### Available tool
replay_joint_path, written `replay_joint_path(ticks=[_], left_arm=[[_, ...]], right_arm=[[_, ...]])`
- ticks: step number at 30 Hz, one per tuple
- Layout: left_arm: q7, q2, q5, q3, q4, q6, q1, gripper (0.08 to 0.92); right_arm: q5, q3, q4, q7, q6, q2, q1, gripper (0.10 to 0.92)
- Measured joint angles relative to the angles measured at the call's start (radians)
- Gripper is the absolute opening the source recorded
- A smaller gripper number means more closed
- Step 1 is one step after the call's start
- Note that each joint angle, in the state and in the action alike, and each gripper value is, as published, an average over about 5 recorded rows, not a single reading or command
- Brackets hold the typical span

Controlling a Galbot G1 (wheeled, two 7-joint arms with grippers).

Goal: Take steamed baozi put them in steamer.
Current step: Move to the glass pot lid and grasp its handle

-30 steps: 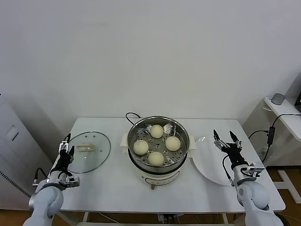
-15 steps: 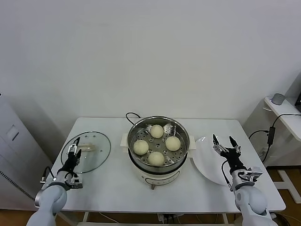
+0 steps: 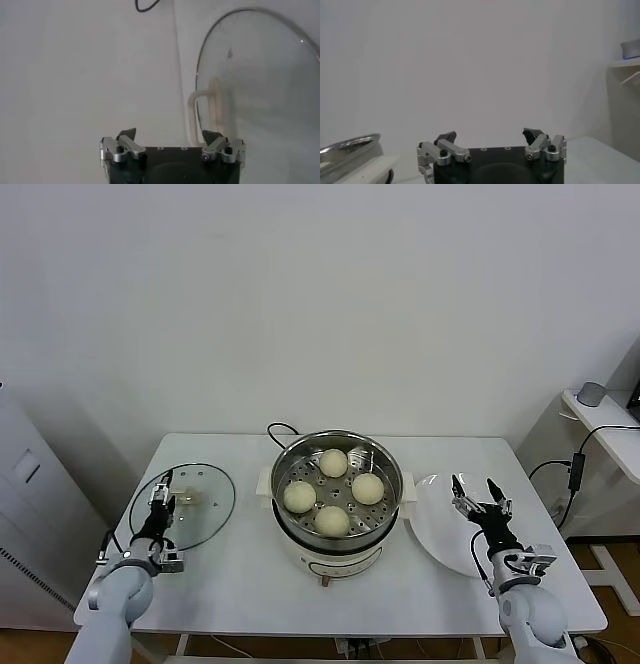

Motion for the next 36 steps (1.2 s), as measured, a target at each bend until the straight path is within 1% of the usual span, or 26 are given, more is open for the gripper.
replay_joint_path(ticks=[23,36], left_arm=[[-0.039,-0.041,0.008,0.007,0.132,0.052,-0.113,0.823],[-0.055,-0.055,-0.020,0.012,0.190,0.056,-0.145,0.814]], right_arm=[[-0.002,0.013,-0.002,-0.001,0.013,0.006,-0.022,0.823],[-0.002,0.013,-0.006,-0.004,0.023,0.008,-0.032,0.823]])
